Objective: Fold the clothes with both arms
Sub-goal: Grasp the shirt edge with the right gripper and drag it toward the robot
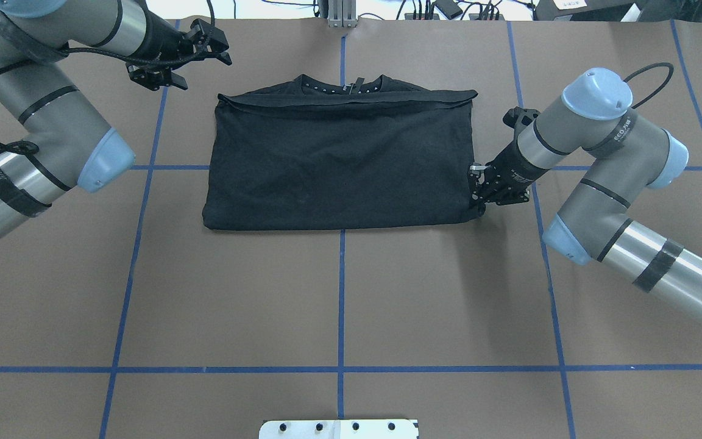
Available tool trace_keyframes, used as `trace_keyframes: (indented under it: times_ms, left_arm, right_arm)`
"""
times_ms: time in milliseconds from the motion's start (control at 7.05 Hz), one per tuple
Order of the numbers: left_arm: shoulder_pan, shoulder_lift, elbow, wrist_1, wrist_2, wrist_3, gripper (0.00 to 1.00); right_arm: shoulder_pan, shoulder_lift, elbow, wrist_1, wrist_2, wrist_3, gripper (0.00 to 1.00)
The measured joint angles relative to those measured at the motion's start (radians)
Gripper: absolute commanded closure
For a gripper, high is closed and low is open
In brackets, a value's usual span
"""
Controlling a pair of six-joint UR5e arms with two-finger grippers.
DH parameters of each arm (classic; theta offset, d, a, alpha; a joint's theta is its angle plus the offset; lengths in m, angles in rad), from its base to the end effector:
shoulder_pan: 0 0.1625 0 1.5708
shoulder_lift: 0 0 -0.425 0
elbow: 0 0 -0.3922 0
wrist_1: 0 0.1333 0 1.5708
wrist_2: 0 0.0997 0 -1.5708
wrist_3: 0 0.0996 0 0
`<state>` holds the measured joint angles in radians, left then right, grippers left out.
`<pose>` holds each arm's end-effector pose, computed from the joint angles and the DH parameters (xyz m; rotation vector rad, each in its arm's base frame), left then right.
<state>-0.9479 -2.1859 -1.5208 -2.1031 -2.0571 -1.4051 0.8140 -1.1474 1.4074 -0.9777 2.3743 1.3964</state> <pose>0.3381 -0.6194 0.2510 0.1988 1.1490 -0.4260 -0.4161 -0.5304 0.4195 -0.2801 -1.0632 0.2317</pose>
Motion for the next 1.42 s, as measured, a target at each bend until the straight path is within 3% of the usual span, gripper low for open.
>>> trace_keyframes:
  times_ms: [142, 425, 709, 1418]
  left_arm:
    - [0.0, 0.0, 0.001, 0.0, 0.0, 0.0, 0.0]
    - [0.0, 0.0, 0.001, 0.0, 0.0, 0.0, 0.0]
    - [0.0, 0.006, 0.0, 0.0, 0.0, 0.0, 0.0]
    - [0.0, 0.027, -0.03, 0.0, -0.001, 0.001, 0.0]
  right_arm:
    - [0.001, -0.01, 0.017, 0.0, 0.037, 0.001, 1.0]
    - [-0.008, -0.021, 0.055, -0.001, 0.192, 0.001, 1.0]
    - [-0.075, -0.023, 0.107, -0.001, 0.3, 0.015, 1.0]
    - [-0.349, -0.004, 0.262, 0.007, 0.31, 0.169, 1.0]
